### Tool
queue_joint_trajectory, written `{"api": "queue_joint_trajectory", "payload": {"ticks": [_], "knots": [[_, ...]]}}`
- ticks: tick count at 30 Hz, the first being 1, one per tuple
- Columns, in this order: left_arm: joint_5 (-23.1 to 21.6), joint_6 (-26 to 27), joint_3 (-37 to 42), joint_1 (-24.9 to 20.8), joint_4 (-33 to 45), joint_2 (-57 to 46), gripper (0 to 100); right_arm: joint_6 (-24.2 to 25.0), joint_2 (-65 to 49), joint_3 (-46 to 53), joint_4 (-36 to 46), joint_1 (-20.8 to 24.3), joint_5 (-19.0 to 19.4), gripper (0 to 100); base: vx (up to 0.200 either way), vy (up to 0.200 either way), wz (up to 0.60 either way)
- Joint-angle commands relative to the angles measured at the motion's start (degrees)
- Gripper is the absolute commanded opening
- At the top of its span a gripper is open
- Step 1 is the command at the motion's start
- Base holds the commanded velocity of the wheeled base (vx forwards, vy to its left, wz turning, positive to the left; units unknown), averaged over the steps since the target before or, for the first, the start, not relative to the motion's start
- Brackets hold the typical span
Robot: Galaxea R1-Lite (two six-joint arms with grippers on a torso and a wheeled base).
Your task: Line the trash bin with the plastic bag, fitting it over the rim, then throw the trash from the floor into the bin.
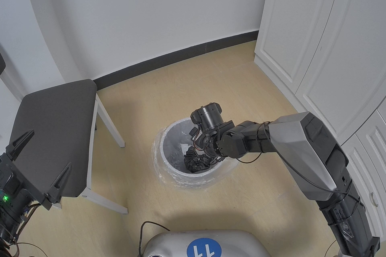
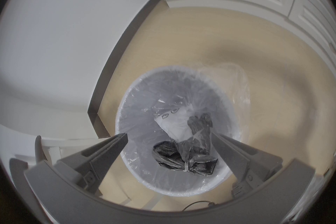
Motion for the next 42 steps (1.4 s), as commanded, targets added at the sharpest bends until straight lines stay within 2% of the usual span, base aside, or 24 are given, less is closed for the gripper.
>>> {"api": "queue_joint_trajectory", "payload": {"ticks": [1, 5, 10, 14, 23, 24, 27, 32, 34, 35, 36, 37, 39, 40, 42], "knots": [[0.0, -0.1, 0.0, 0.1, 0.0, 0.0, 100, -7.1, -4.5, 3.3, -0.4, 0.8, -4.4, 100, 0.000, 0.000, 0.00], [0.1, -0.2, -0.3, 0.1, 0.1, 0.1, 100, -10.7, -9.0, 7.0, -0.5, 1.3, -8.5, 100, 0.000, 0.000, 0.00], [0.2, -0.3, -0.3, 0.1, 0.2, 0.9, 100, -15.0, -14.0, 12.1, -0.7, 0.9, -9.7, 100, 0.000, 0.000, 0.00], [0.2, -0.4, -0.5, 0.2, 0.2, 2.1, 100, -18.5, -18.6, 18.5, -5.9, 0.2, -9.9, 100, 0.000, 0.000, 0.00], [0.4, -0.9, -1.4, 1.4, 0.2, 3.6, 100, -34.0, -26.7, 39.3, -30.9, -2.9, -9.5, 100, 0.000, 0.000, 0.00], [0.4, -0.9, -1.7, 1.6, 0.2, 3.8, 100, -37.4, -27.7, 43.1, -36.0, -3.5, -9.5, 100, 0.000, 0.000, 0.00], [0.4, -1.0, -2.2, 2.0, 0.2, 4.0, 100, -42.7, -29.5, 50.1, -46.1, -4.3, -9.3, 100, 0.000, 0.000, 0.00], [0.5, -1.0, -2.9, 2.0, 0.2, 5.2, 100, -51.7, -30.7, 60.7, -62.9, -6.0, -6.1, 100, 0.000, 0.000, 0.00], [0.5, -1.0, -3.2, 2.0, 0.1, 6.2, 100, -51.7, -30.7, 60.7, -62.9, -6.0, -6.1, 100, 0.000, 0.000, 0.00], [0.5, -1.0, -3.3, 2.0, 0.1, 6.4, 100, -56.4, -30.8, 66.0, -72.8, -6.9, -3.9, 100, 0.000, 0.000, 0.00], [0.5, -1.0, -3.4, 2.0, 0.1, 6.5, 100, -56.9, -30.8, 66.6, -73.9, -7.0, -3.7, 100, 0.000, 0.000, 0.00], [0.5, -1.5, -3.8, 2.0, 0.0, 7.1, 100, -59.7, -30.7, 69.6, -80.1, -7.7, -2.2, 100, 0.000, 0.000, 0.00], [0.5, -1.8, -4.0, 2.0, 0.0, 7.4, 100, -62.0, -30.7, 72.1, -85.3, -8.2, -0.7, 100, 0.000, 0.000, 0.00], [0.6, -2.4, -4.5, 2.0, -0.1, 7.8, 100, -64.3, -30.7, 74.6, -90.8, -8.9, 1.4, 100, 0.000, 0.000, 0.00], [0.6, -3.1, -5.3, 2.0, -0.2, 8.1, 100, -67.0, -30.8, 77.2, -95.6, -9.7, 4.1, 100, 0.000, 0.000, 0.00]]}}
